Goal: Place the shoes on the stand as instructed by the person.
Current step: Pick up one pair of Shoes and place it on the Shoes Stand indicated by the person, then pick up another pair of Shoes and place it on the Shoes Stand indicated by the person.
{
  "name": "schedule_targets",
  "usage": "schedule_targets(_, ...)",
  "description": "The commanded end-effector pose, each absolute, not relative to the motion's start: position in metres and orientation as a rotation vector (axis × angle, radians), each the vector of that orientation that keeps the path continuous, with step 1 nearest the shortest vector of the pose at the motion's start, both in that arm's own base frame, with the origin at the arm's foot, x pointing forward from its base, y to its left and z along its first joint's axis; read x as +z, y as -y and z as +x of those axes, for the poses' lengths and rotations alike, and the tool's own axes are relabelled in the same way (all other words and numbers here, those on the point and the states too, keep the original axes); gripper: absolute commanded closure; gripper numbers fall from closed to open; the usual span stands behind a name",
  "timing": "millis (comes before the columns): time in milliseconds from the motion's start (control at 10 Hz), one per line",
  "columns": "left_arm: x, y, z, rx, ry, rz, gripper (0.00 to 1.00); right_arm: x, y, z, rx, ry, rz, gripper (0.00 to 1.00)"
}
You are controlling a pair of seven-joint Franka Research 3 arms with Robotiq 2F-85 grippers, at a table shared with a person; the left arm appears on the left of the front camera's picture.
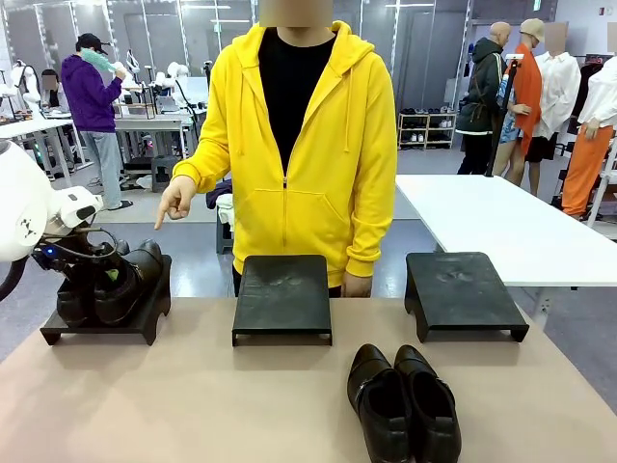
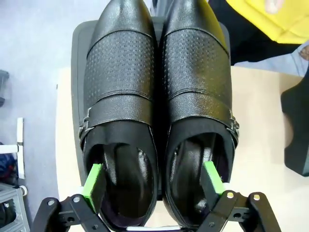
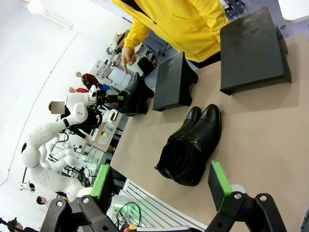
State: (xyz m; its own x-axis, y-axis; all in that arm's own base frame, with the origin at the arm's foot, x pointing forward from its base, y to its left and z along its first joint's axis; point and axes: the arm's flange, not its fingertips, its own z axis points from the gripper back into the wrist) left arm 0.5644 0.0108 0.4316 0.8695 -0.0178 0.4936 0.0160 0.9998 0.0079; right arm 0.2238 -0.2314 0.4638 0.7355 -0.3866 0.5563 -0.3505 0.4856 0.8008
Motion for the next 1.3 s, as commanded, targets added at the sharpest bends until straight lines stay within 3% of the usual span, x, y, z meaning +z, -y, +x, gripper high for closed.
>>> schedule_targets(0,0.445,-0.012,0.551,-0.030,0.539,-0.041,0.00,0.466,0.232,0.225,-0.015,0.790,1.099,0.00)
schedule_targets(1200,0.432,-0.011,0.564,-0.018,0.516,0.004,0.00,0.466,0.232,0.225,-0.015,0.790,1.099,0.00)
